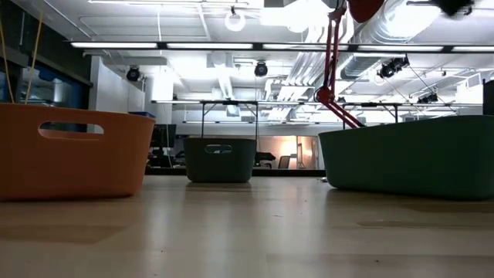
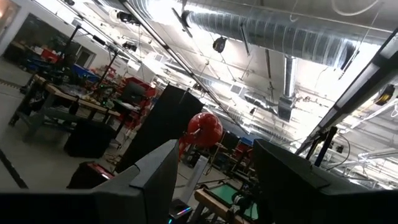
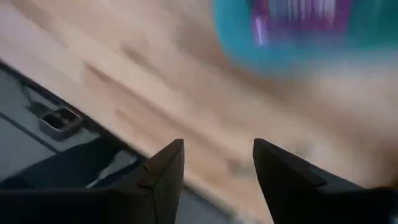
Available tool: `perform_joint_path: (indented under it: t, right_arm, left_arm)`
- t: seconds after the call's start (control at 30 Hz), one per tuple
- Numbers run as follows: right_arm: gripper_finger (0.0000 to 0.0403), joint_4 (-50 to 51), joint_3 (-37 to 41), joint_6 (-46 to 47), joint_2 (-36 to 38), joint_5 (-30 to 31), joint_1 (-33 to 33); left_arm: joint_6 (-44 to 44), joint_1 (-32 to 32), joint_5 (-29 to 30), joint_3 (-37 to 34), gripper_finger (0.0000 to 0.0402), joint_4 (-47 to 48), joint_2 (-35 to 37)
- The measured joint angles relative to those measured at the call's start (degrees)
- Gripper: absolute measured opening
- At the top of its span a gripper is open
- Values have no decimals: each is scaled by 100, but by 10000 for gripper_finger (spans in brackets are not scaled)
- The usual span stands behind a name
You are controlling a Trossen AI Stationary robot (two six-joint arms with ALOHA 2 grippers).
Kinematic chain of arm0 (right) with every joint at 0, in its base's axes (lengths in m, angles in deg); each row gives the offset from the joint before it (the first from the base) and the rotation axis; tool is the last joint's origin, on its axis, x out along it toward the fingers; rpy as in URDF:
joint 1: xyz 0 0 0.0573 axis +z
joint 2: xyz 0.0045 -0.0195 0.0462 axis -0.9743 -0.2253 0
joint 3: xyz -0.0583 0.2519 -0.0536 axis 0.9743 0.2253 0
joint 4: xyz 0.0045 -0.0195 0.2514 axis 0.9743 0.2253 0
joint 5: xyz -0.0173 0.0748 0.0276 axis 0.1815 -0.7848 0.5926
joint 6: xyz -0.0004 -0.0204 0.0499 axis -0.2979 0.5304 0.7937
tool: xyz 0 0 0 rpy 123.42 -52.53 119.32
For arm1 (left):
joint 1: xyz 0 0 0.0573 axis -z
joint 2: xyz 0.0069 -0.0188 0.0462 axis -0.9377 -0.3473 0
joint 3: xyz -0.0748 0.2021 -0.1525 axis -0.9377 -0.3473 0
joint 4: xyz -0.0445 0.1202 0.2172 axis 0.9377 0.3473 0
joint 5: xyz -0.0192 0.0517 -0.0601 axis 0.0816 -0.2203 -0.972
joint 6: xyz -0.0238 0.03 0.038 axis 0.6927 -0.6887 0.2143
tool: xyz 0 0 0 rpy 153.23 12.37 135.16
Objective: Sort candy
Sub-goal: Put the green candy into the orange bin
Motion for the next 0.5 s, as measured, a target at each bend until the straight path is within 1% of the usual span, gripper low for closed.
perform_joint_path:
  t: [0.03,0.1,0.17,0.23,0.37,0.43,0.5]
  right_arm:
    - [185,-170,146,611,-20,-194,257]
    - [185,-628,435,1536,-131,-545,708]
    - [185,-1182,679,2256,-304,-667,1057]
    - [185,-1612,867,2786,-528,-652,1277]
    - [185,-1637,1063,3640,-1014,-681,1499]
    - [185,-1619,1159,3731,-1242,-900,1501]
    - [185,-1615,1175,3751,-1465,-930,1463]
  left_arm:
    - [40,1,-4,0,202,0,0]
    - [100,0,-5,0,202,0,2]
    - [139,0,-5,0,202,-2,2]
    - [138,2,-5,0,202,-2,0]
    - [138,2,37,0,202,-1,2]
    - [136,0,58,0,202,2,1]
    - [91,1,70,0,202,1,0]
